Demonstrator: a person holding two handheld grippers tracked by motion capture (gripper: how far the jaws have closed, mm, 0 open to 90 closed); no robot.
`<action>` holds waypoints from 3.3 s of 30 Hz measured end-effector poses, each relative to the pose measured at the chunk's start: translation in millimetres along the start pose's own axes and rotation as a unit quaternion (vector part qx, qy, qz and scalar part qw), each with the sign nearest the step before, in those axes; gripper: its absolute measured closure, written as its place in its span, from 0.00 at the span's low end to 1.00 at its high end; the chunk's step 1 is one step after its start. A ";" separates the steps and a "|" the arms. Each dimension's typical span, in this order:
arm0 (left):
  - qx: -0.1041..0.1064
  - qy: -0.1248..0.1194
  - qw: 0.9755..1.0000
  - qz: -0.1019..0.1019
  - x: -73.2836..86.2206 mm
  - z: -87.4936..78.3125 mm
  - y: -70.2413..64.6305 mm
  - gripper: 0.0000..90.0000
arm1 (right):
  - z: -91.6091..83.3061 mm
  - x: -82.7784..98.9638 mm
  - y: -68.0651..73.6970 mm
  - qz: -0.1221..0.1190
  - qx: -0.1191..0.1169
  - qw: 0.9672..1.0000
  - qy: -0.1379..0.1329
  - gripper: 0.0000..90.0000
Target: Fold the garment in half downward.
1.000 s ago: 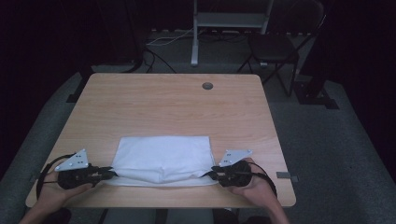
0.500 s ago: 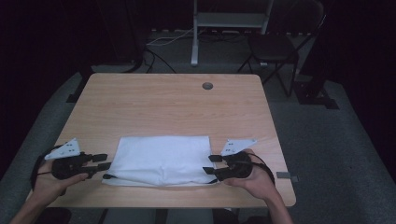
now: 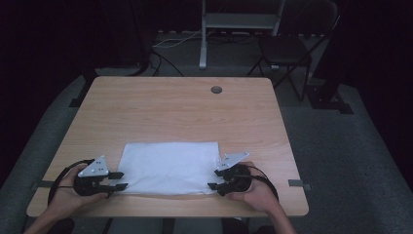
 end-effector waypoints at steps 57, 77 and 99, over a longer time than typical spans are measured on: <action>-0.066 -0.006 0.997 -0.037 -51.4 62.6 46.7 0.44 | 16.6 -12.6 -58.8 0.096 0.148 0.984 -0.014 0.35; -0.087 -0.006 0.995 -0.040 -53.2 77.0 57.7 0.46 | 18.5 -8.8 -69.5 0.099 0.166 0.981 -0.027 0.36; -0.073 -0.099 0.988 -0.094 -56.0 46.2 57.6 0.34 | 15.6 -18.7 -57.3 0.109 0.169 0.978 -0.058 0.14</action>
Point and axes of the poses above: each handheld gripper's, and its own axes: z roughly forward along the jaws, x roughly out of its underside, y roughly to its left, the point moved 3 cm from there along z, roughly forward along the jaws, and after that the axes turned 10 degrees about -y, right-handed, at the moved point
